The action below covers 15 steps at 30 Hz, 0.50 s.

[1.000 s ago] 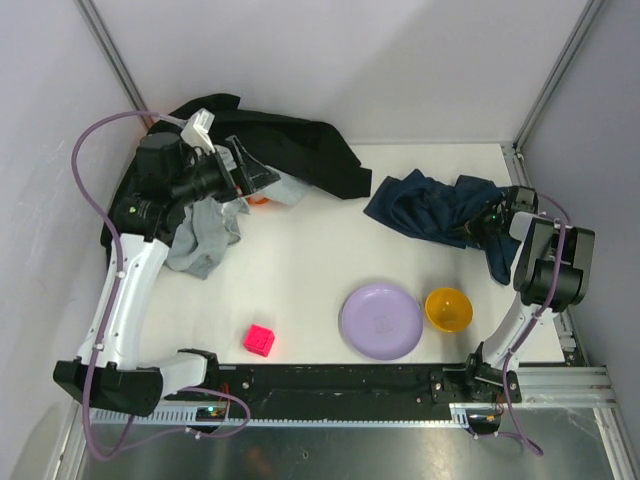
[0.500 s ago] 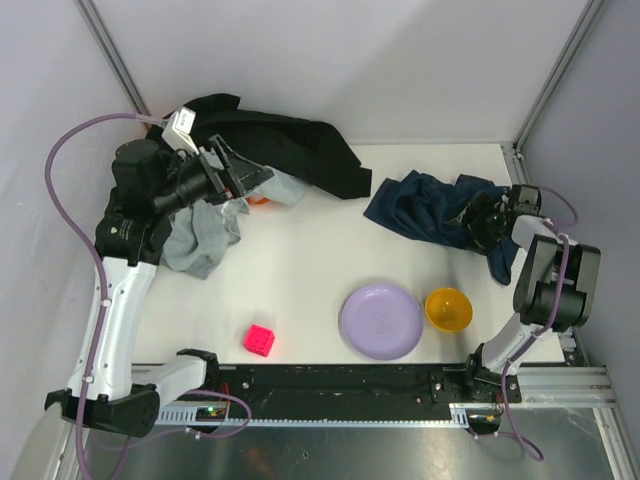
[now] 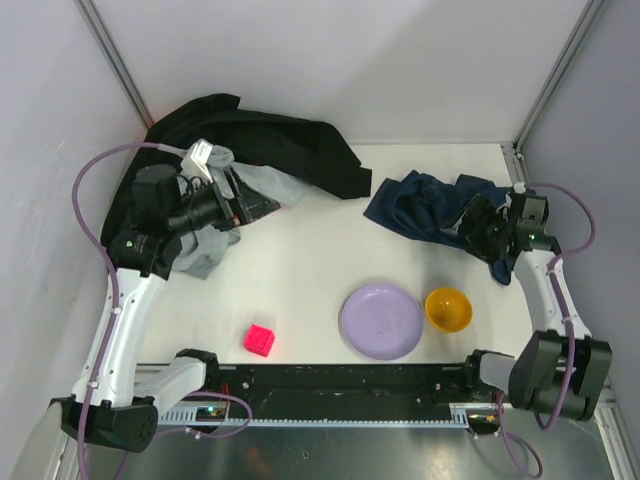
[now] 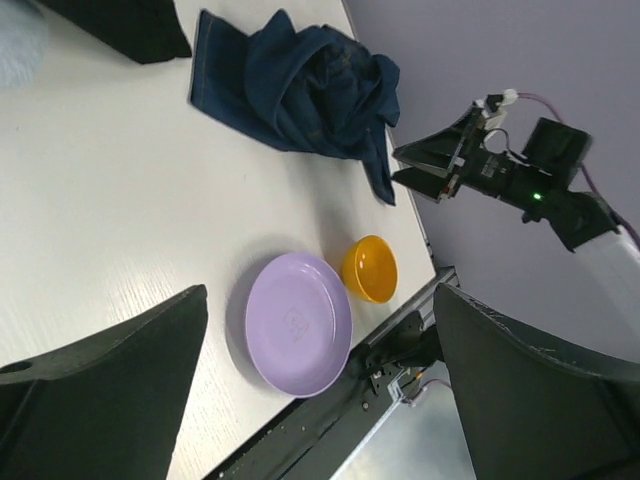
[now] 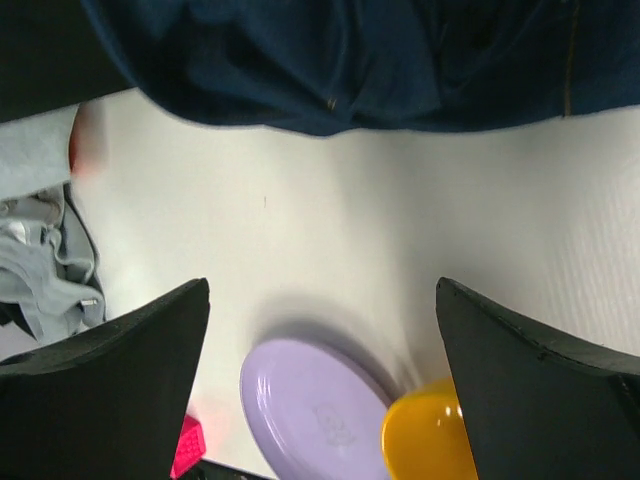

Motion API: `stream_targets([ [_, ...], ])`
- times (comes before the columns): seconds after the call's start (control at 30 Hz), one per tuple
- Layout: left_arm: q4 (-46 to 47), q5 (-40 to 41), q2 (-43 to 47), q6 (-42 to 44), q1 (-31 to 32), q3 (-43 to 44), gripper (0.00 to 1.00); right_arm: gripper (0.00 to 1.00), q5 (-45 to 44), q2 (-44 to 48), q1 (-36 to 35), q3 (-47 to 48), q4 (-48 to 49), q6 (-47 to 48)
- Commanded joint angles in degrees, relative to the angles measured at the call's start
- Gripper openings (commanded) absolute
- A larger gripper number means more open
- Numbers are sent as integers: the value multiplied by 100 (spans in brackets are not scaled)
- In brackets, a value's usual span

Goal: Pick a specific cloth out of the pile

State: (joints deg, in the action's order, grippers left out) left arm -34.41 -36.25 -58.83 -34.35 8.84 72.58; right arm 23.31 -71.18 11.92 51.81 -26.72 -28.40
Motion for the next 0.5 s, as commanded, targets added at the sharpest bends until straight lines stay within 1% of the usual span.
stream_targets([
  [0.0,-76,4,363,332,21,-402,100,99,-444,846,-391,-193,-561,47],
  [0.07,-213,210,414,466,21,-576,100,99,-600,1162,-594,-247,-720,17],
  [0.17,-485,735,443,734,29,-795,100,99,-907,1540,-940,-305,-986,14],
  [0.33,-1071,1904,482,1128,59,-1051,100,99,-1127,2067,-1165,-424,-1278,14],
  [0.47,-1477,2853,599,1330,75,-1174,100,99,-1314,2460,-1524,-539,-1500,-39],
])
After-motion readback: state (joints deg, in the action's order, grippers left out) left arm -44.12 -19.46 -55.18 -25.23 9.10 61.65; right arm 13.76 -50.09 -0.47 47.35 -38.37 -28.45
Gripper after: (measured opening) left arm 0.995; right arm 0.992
